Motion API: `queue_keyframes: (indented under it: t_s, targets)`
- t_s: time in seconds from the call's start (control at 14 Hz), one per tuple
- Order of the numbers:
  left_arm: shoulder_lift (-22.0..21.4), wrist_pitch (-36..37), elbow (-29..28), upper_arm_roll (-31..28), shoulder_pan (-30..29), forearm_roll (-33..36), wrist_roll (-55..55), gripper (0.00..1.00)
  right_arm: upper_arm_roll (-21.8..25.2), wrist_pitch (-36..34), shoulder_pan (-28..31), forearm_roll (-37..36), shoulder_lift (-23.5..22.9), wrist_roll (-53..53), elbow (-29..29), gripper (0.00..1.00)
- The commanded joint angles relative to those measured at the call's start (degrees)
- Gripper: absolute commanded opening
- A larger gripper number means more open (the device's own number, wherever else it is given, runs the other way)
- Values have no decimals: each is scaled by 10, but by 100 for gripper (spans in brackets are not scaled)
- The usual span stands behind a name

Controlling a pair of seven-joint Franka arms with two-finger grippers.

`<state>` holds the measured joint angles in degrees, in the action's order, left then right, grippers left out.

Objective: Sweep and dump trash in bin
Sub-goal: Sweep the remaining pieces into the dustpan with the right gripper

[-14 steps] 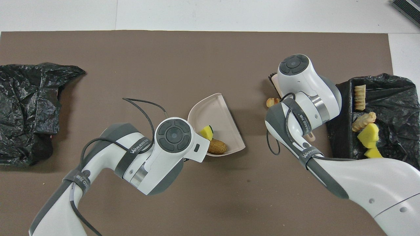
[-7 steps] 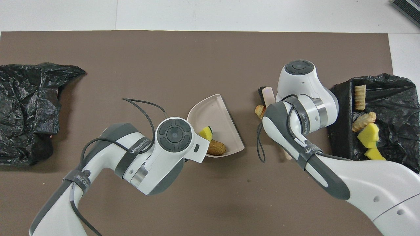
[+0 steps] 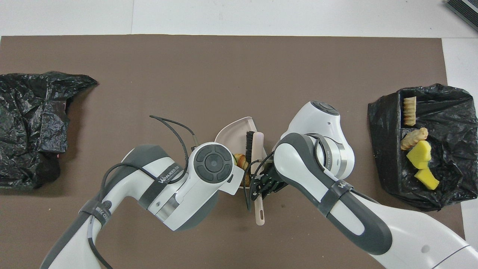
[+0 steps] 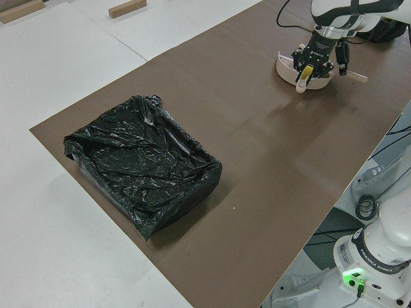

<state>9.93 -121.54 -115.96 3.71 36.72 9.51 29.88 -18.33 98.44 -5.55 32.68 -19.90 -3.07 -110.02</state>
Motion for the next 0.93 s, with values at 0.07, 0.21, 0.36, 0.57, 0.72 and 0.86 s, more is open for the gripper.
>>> queue_keyframes:
  t_s: [0.07,0.21,0.36,0.57,0.72,0.86]
  targets:
    - [-4,-32,-12,-1,-23,0,28,0,1,-64,32,14,28,-40,9,0]
    - [-4,-33,-9,-1,-39,-6,48,0,1,-97,32,6,62,-107,9,0]
    - [-9,-26,-2,-1,-56,-22,68,0,-1,-136,26,-1,98,-201,6,0]
    - [-11,-24,6,-3,-86,-23,71,0,-3,-150,-39,-60,140,-271,-29,0]
    - [-11,-7,21,-2,-120,-23,74,0,-3,-92,-96,-71,188,-294,-99,0]
    - [-12,22,45,-6,-140,-20,96,0,-3,-64,-146,-73,200,-298,-141,0]
